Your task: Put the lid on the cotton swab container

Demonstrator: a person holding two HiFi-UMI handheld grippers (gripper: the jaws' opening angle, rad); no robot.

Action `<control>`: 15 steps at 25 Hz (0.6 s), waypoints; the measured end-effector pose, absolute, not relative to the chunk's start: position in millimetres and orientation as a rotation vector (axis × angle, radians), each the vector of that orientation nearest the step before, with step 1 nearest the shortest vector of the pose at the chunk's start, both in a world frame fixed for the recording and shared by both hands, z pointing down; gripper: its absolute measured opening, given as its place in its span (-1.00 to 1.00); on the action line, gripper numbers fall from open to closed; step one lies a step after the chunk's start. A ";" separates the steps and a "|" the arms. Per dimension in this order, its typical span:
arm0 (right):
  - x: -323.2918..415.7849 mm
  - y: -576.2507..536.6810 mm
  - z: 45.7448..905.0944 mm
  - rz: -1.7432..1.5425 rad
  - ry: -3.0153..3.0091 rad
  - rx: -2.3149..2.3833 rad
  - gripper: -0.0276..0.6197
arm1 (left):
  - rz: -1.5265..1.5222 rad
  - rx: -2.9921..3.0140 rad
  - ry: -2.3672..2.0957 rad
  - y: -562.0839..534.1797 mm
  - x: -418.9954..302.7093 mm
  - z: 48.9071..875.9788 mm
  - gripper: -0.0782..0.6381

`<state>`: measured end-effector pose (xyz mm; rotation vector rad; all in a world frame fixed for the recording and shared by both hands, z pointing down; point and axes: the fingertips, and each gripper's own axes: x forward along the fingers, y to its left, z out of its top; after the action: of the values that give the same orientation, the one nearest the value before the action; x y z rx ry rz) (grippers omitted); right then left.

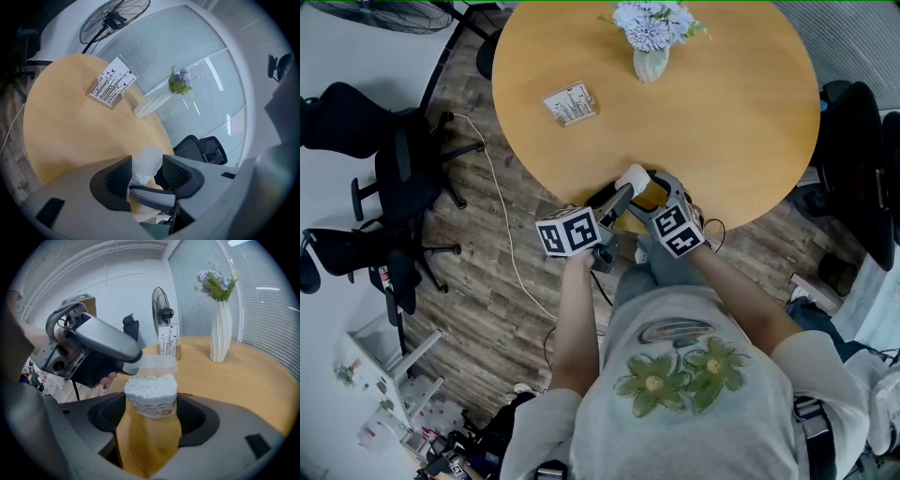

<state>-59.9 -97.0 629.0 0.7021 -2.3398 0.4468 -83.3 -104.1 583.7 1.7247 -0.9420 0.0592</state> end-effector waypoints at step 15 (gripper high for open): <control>-53.1 -93.7 641.8 0.398 -2.276 0.670 0.08 | 0.162 1.765 -0.963 -98.9 -77.2 584.9 -0.23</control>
<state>-53.1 -93.7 641.8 0.6702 -2.2764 0.3981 -77.2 -98.9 584.9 1.7653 -0.9626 0.1620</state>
